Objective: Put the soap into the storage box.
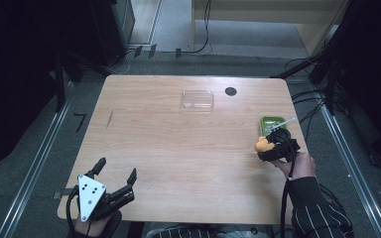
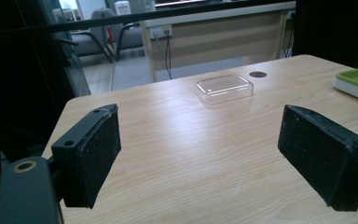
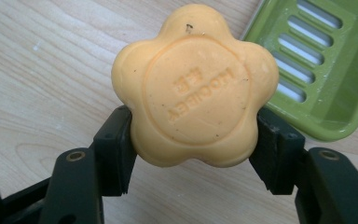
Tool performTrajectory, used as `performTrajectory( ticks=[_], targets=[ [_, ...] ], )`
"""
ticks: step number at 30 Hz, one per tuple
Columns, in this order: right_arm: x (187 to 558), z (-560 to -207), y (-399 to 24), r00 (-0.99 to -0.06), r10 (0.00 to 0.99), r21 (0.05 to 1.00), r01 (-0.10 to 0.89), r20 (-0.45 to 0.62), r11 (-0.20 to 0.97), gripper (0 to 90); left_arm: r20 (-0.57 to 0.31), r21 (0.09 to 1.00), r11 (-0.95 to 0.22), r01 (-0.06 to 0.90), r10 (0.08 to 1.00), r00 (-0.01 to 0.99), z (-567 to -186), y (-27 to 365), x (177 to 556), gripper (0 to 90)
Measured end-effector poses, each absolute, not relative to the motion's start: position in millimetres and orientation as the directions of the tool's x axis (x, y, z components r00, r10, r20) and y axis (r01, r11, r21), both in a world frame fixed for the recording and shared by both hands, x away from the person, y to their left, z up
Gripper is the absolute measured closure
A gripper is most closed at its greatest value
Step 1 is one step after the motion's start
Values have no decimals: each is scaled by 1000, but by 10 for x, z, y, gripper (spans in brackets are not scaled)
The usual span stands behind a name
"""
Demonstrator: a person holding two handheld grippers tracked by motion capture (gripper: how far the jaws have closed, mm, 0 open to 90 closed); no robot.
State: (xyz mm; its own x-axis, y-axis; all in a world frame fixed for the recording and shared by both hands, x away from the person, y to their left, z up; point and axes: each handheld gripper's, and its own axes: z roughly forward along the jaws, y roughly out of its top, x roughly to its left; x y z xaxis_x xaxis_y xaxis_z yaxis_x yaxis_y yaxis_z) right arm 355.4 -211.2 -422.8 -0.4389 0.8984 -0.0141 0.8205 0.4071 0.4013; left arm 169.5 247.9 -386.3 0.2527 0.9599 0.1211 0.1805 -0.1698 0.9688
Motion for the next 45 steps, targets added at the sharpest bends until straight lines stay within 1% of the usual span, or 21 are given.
performTrajectory(
  ticks=[7,32,45],
  targets=[
    [3599,-4176,-2139,-421,907,424,819,-13,386,396,120,969,-168,181,962,247,-3863,2490,1680,136],
    [3813,-4146,-2321,-344,939,445,840,-7,311,396,119,969,-167,183,962,245,-3864,2491,1679,137],
    [3952,-4168,-2384,-329,944,446,844,-5,296,396,121,968,-168,184,962,246,-3864,2493,1680,136]
  ],
)
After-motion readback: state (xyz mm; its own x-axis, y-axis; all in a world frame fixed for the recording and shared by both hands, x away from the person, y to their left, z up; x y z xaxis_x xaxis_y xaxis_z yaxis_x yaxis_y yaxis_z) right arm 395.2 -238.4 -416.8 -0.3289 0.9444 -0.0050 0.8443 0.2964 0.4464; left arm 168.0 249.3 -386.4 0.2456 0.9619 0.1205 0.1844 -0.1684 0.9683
